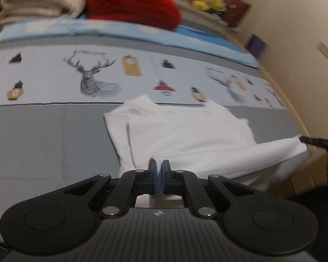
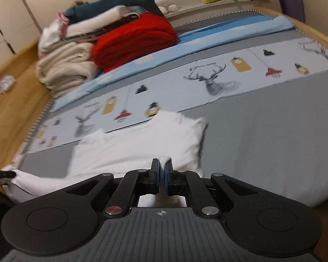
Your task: Fold small clothes
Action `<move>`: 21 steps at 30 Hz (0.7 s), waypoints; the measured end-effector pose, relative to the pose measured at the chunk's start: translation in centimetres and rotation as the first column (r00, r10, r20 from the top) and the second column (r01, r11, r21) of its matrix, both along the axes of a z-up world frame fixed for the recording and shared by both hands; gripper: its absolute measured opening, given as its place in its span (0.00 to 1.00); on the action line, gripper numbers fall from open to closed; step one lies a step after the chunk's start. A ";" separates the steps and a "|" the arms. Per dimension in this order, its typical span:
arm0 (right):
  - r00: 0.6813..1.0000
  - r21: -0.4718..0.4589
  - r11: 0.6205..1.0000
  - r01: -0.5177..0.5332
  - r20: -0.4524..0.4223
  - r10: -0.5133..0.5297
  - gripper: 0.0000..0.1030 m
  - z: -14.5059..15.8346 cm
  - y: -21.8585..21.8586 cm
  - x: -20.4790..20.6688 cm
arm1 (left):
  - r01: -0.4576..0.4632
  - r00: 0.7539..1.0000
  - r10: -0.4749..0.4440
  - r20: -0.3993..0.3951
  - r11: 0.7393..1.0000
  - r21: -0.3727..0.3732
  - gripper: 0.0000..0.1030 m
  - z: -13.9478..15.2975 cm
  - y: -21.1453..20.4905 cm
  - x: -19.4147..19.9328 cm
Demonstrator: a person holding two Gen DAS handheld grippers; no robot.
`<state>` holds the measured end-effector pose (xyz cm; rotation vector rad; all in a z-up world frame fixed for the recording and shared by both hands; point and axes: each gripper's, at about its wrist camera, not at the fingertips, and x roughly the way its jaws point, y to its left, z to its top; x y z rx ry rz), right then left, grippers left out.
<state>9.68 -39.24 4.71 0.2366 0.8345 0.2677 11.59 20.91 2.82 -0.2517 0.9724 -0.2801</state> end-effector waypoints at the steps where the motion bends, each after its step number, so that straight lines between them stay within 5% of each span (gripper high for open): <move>1: 1.000 -0.013 1.000 0.017 -0.014 -0.018 0.04 -0.7 0.2 1.9 | -0.012 1.000 0.012 -0.012 1.000 0.007 0.04 -1.0 0.0 1.6; 8: 0.994 -0.078 0.995 0.055 -0.085 -0.062 0.04 -7.0 2.4 11.8 | -0.087 0.993 0.090 -0.079 0.995 0.037 0.05 -8.1 1.1 8.8; 12: 0.982 -0.098 0.990 0.103 -0.146 -0.116 0.04 -10.3 3.2 14.0 | -0.183 0.981 0.181 -0.065 0.982 -0.034 0.05 -8.4 2.0 10.9; 19: 0.981 -0.001 0.981 0.194 -0.019 -0.194 0.06 -8.4 3.9 16.0 | -0.331 0.942 0.333 0.049 0.943 -0.047 0.08 -7.1 3.3 11.9; 21: 0.977 -0.026 0.976 0.214 0.026 -0.214 0.15 -7.7 4.0 15.7 | -0.327 0.943 0.331 0.044 0.942 -0.080 0.22 -6.6 3.5 11.3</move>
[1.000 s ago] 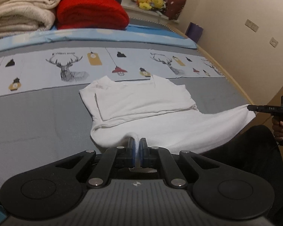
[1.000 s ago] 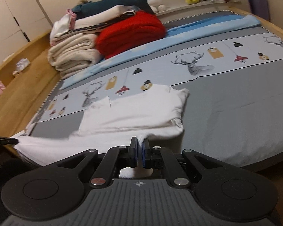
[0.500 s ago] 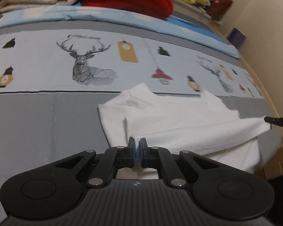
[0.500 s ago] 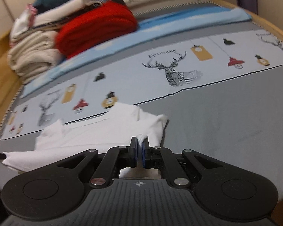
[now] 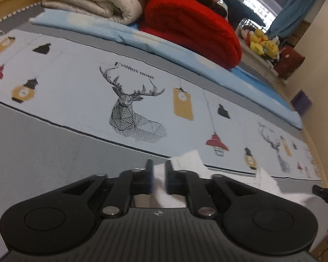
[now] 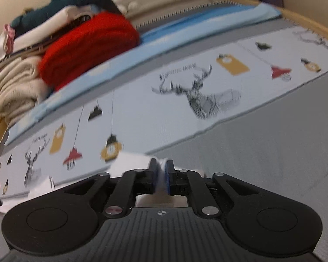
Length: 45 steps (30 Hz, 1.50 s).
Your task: Fold small clothes
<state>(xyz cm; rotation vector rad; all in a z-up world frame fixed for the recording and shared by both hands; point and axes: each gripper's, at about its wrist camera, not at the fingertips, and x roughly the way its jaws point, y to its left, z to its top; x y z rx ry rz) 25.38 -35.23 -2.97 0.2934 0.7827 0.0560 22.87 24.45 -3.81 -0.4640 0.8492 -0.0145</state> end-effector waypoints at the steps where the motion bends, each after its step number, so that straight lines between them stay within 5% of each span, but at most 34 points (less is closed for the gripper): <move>1: 1.000 -0.022 1.000 0.009 0.010 -0.009 0.20 0.2 0.0 -0.1 | 0.006 1.000 -0.006 -0.008 1.000 -0.025 0.26 0.0 0.1 -0.3; 9: 0.989 -0.101 0.990 -0.098 -0.121 0.085 0.31 -1.8 0.6 -1.9 | 0.102 0.961 -0.075 -0.266 0.991 0.088 0.34 -3.1 -1.7 -0.4; 18: 0.957 -0.224 0.944 -0.242 -0.215 0.194 0.31 -5.0 3.2 -2.0 | 0.131 0.959 -0.100 -0.266 0.986 0.101 0.36 -3.9 -3.1 1.1; 24: 0.957 -0.284 0.926 -0.250 -0.216 0.192 0.31 -5.9 4.3 0.3 | 0.126 0.957 -0.085 -0.278 0.983 0.133 0.36 -5.0 -3.7 3.9; 30: 0.974 -0.257 0.947 -0.192 -0.168 0.151 0.31 -6.1 4.1 3.1 | 0.021 0.981 -0.016 -0.195 0.999 0.027 0.36 -4.6 -2.2 6.1; 37: 0.981 -0.188 0.971 -0.147 -0.153 0.119 0.31 -6.6 3.8 5.5 | 0.085 0.976 -0.078 -0.206 0.996 0.026 0.36 -5.5 -3.4 8.2; 38: 0.981 -0.188 0.971 -0.149 -0.152 0.121 0.31 -6.7 3.9 5.8 | 0.087 0.976 -0.081 -0.203 0.996 0.023 0.32 -5.5 -3.3 8.4; 40: 0.981 -0.180 0.972 -0.151 -0.145 0.126 0.31 -6.7 4.0 6.2 | 0.085 0.979 -0.079 -0.186 0.996 0.028 0.10 -5.5 -3.1 8.7; 42: 0.985 -0.170 0.976 -0.134 -0.134 0.112 0.06 -6.7 3.9 6.6 | 0.067 0.984 -0.062 -0.164 0.997 0.026 0.06 -5.3 -2.5 9.0; 45: 0.994 -0.111 0.993 -0.051 -0.104 0.039 0.04 -6.3 2.8 7.2 | 0.021 0.990 -0.018 -0.139 0.999 0.024 0.06 -5.0 -1.5 9.4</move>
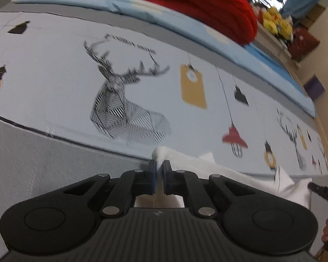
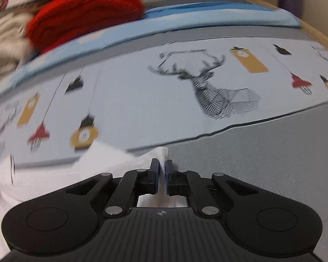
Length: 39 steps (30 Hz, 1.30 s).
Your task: Fold small clothes
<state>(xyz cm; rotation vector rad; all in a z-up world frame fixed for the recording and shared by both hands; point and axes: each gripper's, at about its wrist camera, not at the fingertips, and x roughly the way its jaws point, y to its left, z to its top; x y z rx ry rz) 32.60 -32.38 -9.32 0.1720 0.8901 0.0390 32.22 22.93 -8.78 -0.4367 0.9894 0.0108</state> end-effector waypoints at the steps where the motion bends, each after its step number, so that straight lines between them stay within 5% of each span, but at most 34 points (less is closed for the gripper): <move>1: 1.000 0.020 1.000 0.024 0.011 -0.024 0.04 0.1 -0.3 0.2 | -0.009 1.000 0.009 0.009 1.000 0.003 0.05 0.1 0.1 0.2; 10: 0.987 0.020 0.995 0.098 0.129 -0.100 0.04 1.2 0.7 1.2 | -0.054 0.994 0.046 0.094 0.995 0.085 0.08 0.9 0.2 1.0; 11: 0.990 0.005 0.995 0.099 0.105 -0.099 0.07 0.9 1.1 1.4 | -0.055 0.997 0.048 0.064 0.994 0.099 0.12 0.7 0.1 1.2; 13: 0.998 -0.018 0.998 0.062 0.020 -0.062 0.12 0.0 2.0 1.8 | -0.018 1.000 0.018 -0.001 0.998 0.060 0.44 -0.1 0.1 1.1; 17: 1.000 -0.106 0.994 0.012 -0.022 -0.015 0.16 0.0 3.0 0.7 | 0.012 1.000 -0.010 -0.019 0.995 0.103 0.44 0.7 -0.5 -0.4; 21: 0.999 -0.041 0.999 0.008 -0.035 -0.009 0.16 1.5 2.2 -2.4 | 0.026 0.999 -0.026 -0.043 1.000 0.004 0.43 2.0 0.2 -4.0; 29: 0.963 -0.089 0.963 -0.254 -0.111 0.244 0.35 4.6 2.4 -11.3 | 0.153 0.973 -0.161 -0.164 0.986 -0.058 0.43 3.3 -0.6 -13.3; 36: 0.954 -0.039 0.986 -0.160 -0.264 0.145 0.36 0.9 -0.4 -13.8 | 0.329 0.914 -0.301 -0.271 0.942 0.063 0.36 -0.5 -3.1 -15.5; 39: 0.949 -0.011 0.990 -0.140 -0.288 0.131 0.36 0.3 -1.0 -14.0 | 0.350 0.903 -0.314 -0.293 0.934 0.078 0.21 -1.1 -3.2 -15.6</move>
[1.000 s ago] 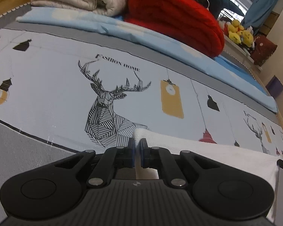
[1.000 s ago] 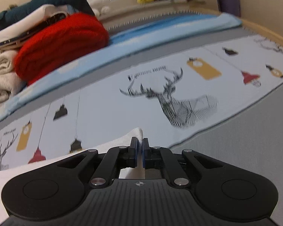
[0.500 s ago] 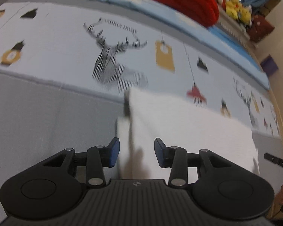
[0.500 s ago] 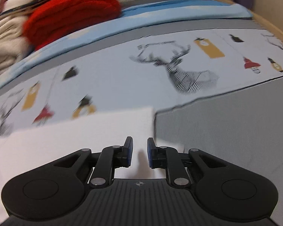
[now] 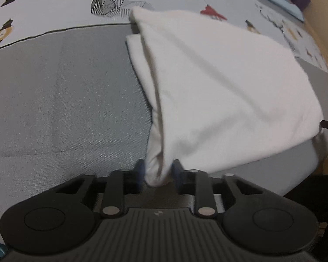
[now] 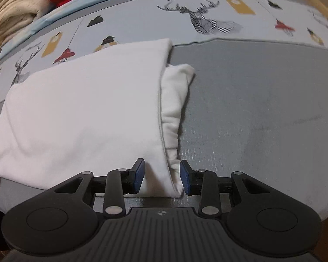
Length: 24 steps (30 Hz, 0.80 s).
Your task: Fold small clothes
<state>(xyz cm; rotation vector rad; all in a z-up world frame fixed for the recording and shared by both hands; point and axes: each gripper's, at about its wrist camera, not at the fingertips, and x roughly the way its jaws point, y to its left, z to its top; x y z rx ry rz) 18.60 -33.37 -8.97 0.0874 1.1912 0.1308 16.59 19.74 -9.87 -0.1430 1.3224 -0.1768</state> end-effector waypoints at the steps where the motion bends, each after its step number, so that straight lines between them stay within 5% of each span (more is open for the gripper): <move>1: 1.000 -0.010 1.000 -0.007 -0.011 0.007 0.36 -0.3 0.1 -0.1 | -0.003 1.000 0.003 0.002 1.000 -0.008 0.12 0.0 0.1 -0.1; 4: 0.998 -0.030 0.998 -0.059 -0.017 0.058 0.34 -0.7 0.9 -0.5 | -0.002 0.999 0.003 0.041 1.000 -0.031 0.06 0.8 0.3 -0.6; 6: 0.996 -0.040 0.996 -0.085 -0.009 0.085 0.03 -0.6 1.2 -0.6 | -0.014 0.998 0.018 0.068 0.998 -0.057 0.06 1.6 0.6 -1.3; 11: 0.996 0.115 0.992 0.060 0.062 -0.067 0.02 1.4 -2.4 -0.6 | 0.007 1.000 -0.007 -0.012 0.999 -0.031 0.05 0.3 0.9 -2.2; 14: 0.992 0.048 0.992 0.115 -0.056 -0.112 0.02 -0.7 -3.4 -0.4 | 0.029 0.998 -0.031 -0.048 0.999 -0.041 0.06 -0.1 0.5 -1.8; 19: 0.995 -0.027 0.995 0.094 -0.040 -0.095 0.03 -0.6 -2.7 -0.3 | -0.057 0.998 0.060 0.017 0.989 -0.140 0.14 1.7 2.3 -0.5; 24: 0.985 0.046 0.985 0.167 0.034 -0.169 0.26 0.8 -3.9 -0.2 | -0.147 0.987 0.158 0.038 0.968 -0.205 0.32 2.1 3.6 1.2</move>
